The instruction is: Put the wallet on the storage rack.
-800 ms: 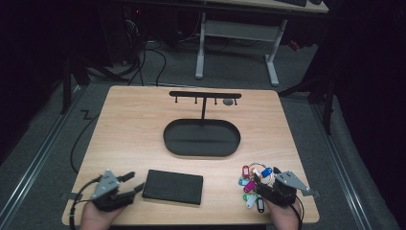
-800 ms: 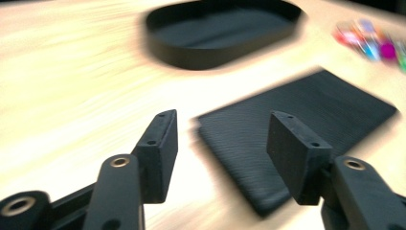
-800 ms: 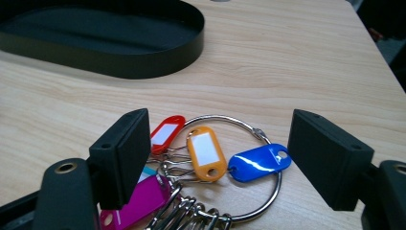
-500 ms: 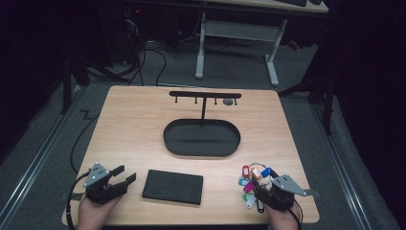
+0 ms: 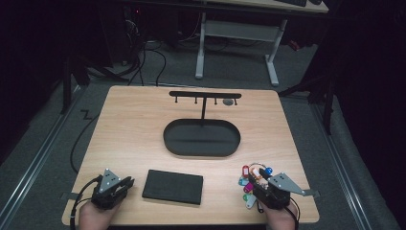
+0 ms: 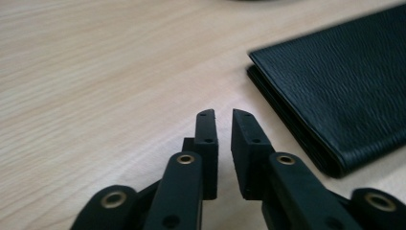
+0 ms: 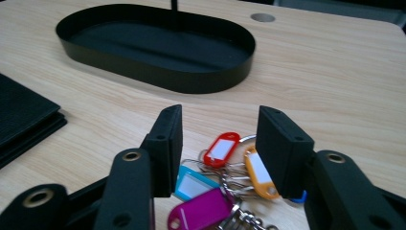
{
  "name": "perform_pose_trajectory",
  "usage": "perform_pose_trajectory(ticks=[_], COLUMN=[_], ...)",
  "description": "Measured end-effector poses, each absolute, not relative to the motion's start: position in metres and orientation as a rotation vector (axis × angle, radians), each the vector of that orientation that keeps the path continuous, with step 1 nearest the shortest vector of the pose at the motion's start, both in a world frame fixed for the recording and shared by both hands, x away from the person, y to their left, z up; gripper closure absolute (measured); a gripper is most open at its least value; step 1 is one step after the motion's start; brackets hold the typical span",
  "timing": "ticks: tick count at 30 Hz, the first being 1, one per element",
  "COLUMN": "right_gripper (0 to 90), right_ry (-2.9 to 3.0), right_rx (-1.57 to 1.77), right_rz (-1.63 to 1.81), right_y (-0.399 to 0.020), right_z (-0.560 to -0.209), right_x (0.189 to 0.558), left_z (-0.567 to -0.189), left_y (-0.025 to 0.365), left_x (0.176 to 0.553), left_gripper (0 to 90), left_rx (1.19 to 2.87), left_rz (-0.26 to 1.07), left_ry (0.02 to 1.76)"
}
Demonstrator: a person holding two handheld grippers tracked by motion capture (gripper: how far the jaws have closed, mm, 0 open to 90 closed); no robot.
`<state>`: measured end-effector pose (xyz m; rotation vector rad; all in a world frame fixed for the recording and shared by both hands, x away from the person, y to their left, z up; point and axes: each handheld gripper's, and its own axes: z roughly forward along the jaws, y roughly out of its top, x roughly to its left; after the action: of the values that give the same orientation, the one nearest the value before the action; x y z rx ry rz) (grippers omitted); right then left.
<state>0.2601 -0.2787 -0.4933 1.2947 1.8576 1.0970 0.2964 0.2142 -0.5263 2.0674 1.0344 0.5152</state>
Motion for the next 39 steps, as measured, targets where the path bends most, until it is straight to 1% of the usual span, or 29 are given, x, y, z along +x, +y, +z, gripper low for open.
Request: perform_pose_trajectory(ticks=[3, 12, 14, 24, 27, 31, 34, 39], right_gripper=[54.0, 54.7, 55.1, 55.4, 55.8, 56.0, 56.3, 56.4], right_ry=[1.891, 1.906, 1.906, 1.901, 1.901, 1.901, 1.902, 1.911], right_rx=[1.28, 1.28, 1.268, 1.274, 1.28, 1.283, 1.284, 1.284], right_rz=[1.095, 1.091, 1.09, 1.088, 1.089, 1.087, 1.085, 1.088], right_y=[-0.273, -0.269, -0.269, -0.271, -0.272, -0.272, -0.272, -0.272], right_z=[-0.494, -0.496, -0.496, -0.495, -0.495, -0.496, -0.495, -0.497], right_x=[0.266, 0.276, 0.276, 0.275, 0.275, 0.275, 0.275, 0.276], left_z=[-0.53, -0.535, -0.534, -0.534, -0.532, -0.531, -0.531, -0.53], left_y=[0.205, 0.193, 0.192, 0.187, 0.187, 0.183, 0.177, 0.173], left_x=[0.293, 0.28, 0.277, 0.268, 0.262, 0.256, 0.25, 0.246], left_gripper=[84.1, 85.1, 84.9, 84.5, 84.9, 84.6, 83.1, 82.2], left_rx=[2.107, 2.127, 2.124, 2.141, 2.154, 2.154, 2.175, 2.181], left_rz=[0.51, 0.535, 0.568, 0.555, 0.572, 0.553, 0.551, 0.547], left_ry=[0.998, 0.968, 0.981, 0.956, 0.934, 0.915, 0.871, 0.853])
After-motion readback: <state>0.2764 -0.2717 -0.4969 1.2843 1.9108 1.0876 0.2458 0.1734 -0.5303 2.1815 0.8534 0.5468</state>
